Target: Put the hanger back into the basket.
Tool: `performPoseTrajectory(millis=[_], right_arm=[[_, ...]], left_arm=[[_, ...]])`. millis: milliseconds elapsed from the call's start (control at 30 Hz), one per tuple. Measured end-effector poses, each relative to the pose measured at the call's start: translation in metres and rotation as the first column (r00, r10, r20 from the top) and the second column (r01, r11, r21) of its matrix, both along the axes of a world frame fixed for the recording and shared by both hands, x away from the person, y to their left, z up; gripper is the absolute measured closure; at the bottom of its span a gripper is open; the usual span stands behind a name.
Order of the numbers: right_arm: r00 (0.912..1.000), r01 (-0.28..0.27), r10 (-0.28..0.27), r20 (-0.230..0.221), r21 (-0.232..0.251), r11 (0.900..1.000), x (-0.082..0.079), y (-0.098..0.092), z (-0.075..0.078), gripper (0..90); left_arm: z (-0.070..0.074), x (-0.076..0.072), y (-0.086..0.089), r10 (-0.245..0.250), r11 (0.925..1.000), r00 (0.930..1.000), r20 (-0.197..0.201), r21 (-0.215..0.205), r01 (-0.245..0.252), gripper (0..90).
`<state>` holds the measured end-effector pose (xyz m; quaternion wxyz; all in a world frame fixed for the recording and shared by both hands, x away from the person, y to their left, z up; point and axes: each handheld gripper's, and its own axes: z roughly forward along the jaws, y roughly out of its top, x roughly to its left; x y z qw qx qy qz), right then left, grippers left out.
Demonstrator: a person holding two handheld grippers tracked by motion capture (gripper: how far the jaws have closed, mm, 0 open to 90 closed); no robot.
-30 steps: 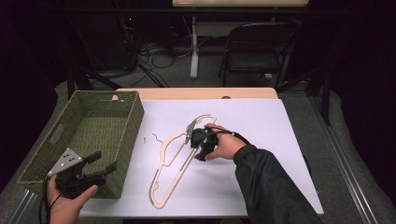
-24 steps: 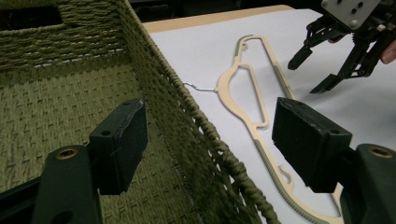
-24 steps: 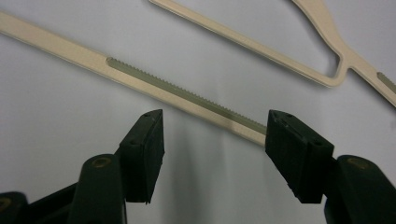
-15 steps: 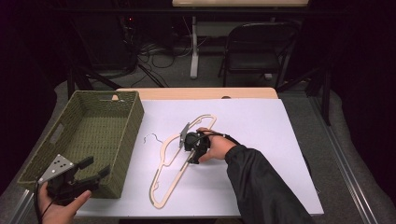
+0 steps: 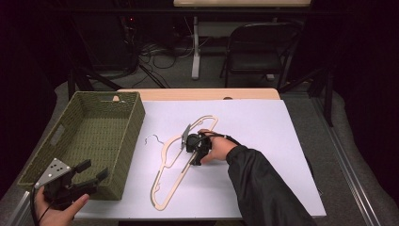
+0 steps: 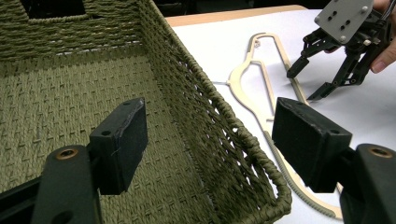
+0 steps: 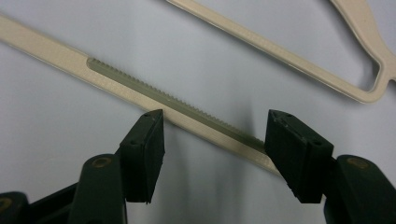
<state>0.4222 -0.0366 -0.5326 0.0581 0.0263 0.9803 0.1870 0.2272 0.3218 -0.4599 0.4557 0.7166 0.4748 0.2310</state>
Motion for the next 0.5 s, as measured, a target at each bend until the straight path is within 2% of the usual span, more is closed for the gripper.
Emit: performPoseTrajectory(millis=[200,367,500], right_arm=[[1.0,0.003,-0.003,-0.008,-0.013,1.0,0.0013,-0.0013,-0.0013,37.7],[0.9999,0.006,-0.006,-0.01,-0.005,1.0,0.0028,-0.0026,-0.0023,36.1],[0.9993,0.023,-0.024,-0.03,-0.018,1.0,0.004,-0.0043,-0.0016,39.2]], left_arm=[[-0.0001,0.0011,-0.001,-0.006,1.0,1.0,0.003,-0.003,0.006,26.8],[-0.0001,0.0017,-0.001,-0.007,1.0,1.0,0.002,0.0,0.007,26.8],[0.0003,0.0016,-0.0008,-0.006,1.0,1.0,0.005,-0.003,0.006,26.8]])
